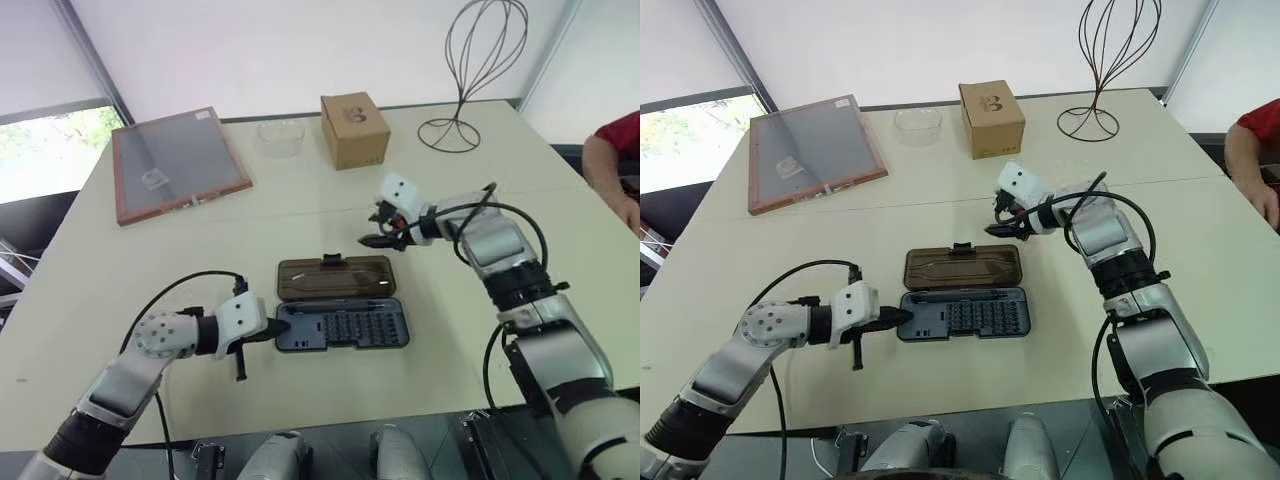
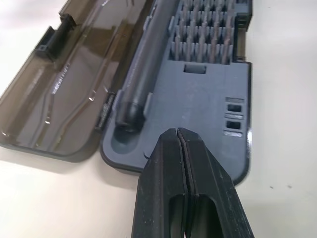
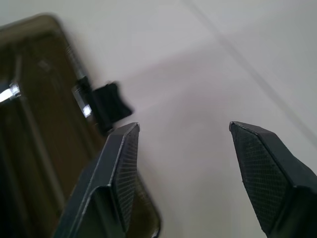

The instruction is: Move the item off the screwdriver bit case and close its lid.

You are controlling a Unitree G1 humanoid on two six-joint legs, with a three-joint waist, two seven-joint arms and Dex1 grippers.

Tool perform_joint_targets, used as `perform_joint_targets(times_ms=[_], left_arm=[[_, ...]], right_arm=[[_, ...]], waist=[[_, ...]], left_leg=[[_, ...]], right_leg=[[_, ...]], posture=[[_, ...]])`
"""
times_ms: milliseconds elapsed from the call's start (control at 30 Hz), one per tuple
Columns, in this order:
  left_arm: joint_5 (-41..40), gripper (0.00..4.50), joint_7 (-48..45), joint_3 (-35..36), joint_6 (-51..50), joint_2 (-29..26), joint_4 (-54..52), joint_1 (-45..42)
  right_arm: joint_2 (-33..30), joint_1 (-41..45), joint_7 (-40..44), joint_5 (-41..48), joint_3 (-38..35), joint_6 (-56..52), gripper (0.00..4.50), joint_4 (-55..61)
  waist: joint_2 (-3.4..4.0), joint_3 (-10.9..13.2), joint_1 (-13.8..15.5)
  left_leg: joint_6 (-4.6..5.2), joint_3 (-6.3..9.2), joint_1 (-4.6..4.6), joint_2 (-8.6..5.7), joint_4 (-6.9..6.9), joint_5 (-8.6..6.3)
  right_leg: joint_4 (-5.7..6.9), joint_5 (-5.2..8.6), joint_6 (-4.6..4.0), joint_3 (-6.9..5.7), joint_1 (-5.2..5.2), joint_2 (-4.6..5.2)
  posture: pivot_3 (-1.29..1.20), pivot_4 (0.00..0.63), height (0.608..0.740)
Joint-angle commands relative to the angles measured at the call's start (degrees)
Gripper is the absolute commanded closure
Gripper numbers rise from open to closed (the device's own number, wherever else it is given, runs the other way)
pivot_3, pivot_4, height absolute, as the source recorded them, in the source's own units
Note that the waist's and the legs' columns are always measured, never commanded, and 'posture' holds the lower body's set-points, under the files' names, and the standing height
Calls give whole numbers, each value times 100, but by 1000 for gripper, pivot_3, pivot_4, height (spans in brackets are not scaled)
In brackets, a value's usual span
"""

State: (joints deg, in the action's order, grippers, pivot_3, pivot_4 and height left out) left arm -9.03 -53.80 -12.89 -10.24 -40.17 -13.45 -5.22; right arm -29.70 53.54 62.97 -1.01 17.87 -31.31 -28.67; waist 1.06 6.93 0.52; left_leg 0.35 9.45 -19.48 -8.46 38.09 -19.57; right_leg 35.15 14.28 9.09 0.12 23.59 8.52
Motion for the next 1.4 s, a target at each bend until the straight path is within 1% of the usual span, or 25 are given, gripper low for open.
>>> perform_joint_targets(times_ms=[33,167,233,267,333,433,467,500,600,667,733,767,833,867,933,967,1000,1033,1067,1167,1233,1333,1400], left_arm=[[461,4500,119,-336,-200,-13,404,249],[501,4500,253,-352,-215,71,355,317],[516,4500,327,-365,-224,143,348,329],[527,4500,364,-381,-232,181,341,336],[541,4500,439,-395,-248,236,314,372],[564,4500,527,-352,-243,249,292,460],[570,4500,555,-344,-249,251,284,477],[567,4500,579,-336,-255,246,268,504],[556,4500,644,-320,-300,244,205,570],[545,4500,676,-318,-325,239,159,616],[533,4500,702,-314,-350,234,127,653],[515,4500,719,-300,-372,237,119,669],[472,4500,745,-253,-412,236,106,702],[410,4500,749,-204,-462,248,106,713],[306,4500,722,-110,-531,246,130,725],[280,4500,689,-84,-541,235,149,722],[235,4500,642,-66,-552,234,187,702],[198,4500,607,-53,-556,230,214,687],[66,4500,540,-25,-590,270,233,653],[-135,4500,394,0,-616,320,293,560],[-153,4500,304,-27,-588,306,351,494],[-239,4500,149,-24,-590,301,377,425],[-629,4500,83,155,-894,362,202,432]], right_arm=[[44,262,438,-46,197,70,1482,-243],[111,329,789,-198,506,241,1482,-549],[294,509,781,-358,630,447,1482,-1172],[413,624,756,-439,682,551,1717,-1574],[617,808,860,-565,783,747,2342,-2240],[821,943,1213,-792,924,1115,3797,-2927],[855,958,1283,-871,960,1231,4372,-3073],[884,952,1381,-946,998,1343,4450,-3189],[958,905,1466,-1154,1052,1595,4450,-3426],[952,828,1211,-1344,1113,2060,4450,-3480],[879,759,668,-1578,1154,2937,4450,-3441],[789,795,73,-1787,1188,3459,4450,-3374],[601,875,-796,-2093,1198,4265,4450,-3204],[444,886,-1144,-2163,1114,4577,4450,-2938],[207,791,-1454,-2164,907,4844,4450,-2347],[71,655,-1562,-2203,824,4914,4450,-1965],[-89,366,-1665,-2226,667,4781,4450,-1320],[-199,142,-1738,-2251,559,4646,4450,-827],[-301,-197,-1832,-2277,410,4422,4450,-139],[-396,-941,-2092,-2426,166,3892,4450,1278],[-358,-1335,-2265,-2560,86,3621,4450,1924],[-305,-1680,-2463,-2747,84,3422,4450,2405],[-339,-1767,-2616,-2917,137,3453,4450,2477]], waist=[[0,0,0],[2,1,-2],[2,0,-5],[2,1,2],[2,-3,-33],[6,-8,-41],[7,-14,-44],[4,-25,-46],[2,-50,-53],[5,-72,-67],[4,-103,-106],[3,-112,-120],[-3,-111,-156],[-5,-107,-165],[-4,-68,-138],[2,-41,-114],[12,-29,-66],[12,-27,-7],[12,-27,32],[11,-28,50],[11,-26,39],[2,-18,32],[-7,-9,28]], left_leg=[[0,0,0,0,0,0],[0,0,0,0,0,0],[0,0,0,0,0,0],[0,-1,1,0,0,0],[0,-3,5,-1,0,0],[-1,1,9,1,0,0],[-1,3,9,0,-2,0],[-1,4,12,0,-8,0],[-2,14,13,2,-14,-1],[-2,15,14,2,-15,-1],[-2,17,19,2,-20,-1],[-2,18,26,2,-23,-1],[-2,15,62,2,-26,-1],[-3,3,89,2,-27,-2],[6,-5,103,1,-26,-7],[20,-5,102,0,-23,-13],[19,-5,98,-1,-17,-9],[16,-1,88,-4,-15,-4],[-6,-3,81,-3,-15,10],[-22,5,10,0,-8,18],[-22,1,-6,-1,-7,19],[-23,-1,-7,4,-9,18],[-22,-4,-7,6,-10,18]], right_leg=[[0,0,0,0,0,0],[1,0,0,0,0,0],[1,0,0,0,0,0],[1,0,0,0,0,-1],[2,0,0,0,-2,-1],[5,0,0,1,-5,-4],[6,0,0,1,-4,-3],[6,0,0,0,-4,-3],[5,0,0,-6,-6,-7],[5,0,-1,-6,-8,-7],[5,1,-1,-6,-11,-8],[4,1,-1,-6,-16,-8],[2,1,-1,-5,-26,-9],[1,1,0,0,-48,-9],[1,3,-2,6,-75,-8],[2,3,-3,10,-63,-10],[7,3,-3,14,-56,-12],[14,3,-4,15,-46,-11],[26,3,-4,23,-29,-13],[32,2,-5,29,11,-23],[35,2,-5,35,30,-23],[28,2,-5,38,30,-30],[17,2,-6,42,26,-33]], posture=[[0,150,740],[0,150,740],[0,150,740],[0,150,740],[0,150,740],[0,150,740],[0,150,740],[0,150,740],[0,150,740],[0,150,740],[0,150,740],[0,150,740],[0,150,740],[0,150,740],[0,150,740],[0,150,740],[0,150,740],[0,150,740],[0,150,740],[0,150,740],[0,150,740],[0,150,740],[0,150,740]])
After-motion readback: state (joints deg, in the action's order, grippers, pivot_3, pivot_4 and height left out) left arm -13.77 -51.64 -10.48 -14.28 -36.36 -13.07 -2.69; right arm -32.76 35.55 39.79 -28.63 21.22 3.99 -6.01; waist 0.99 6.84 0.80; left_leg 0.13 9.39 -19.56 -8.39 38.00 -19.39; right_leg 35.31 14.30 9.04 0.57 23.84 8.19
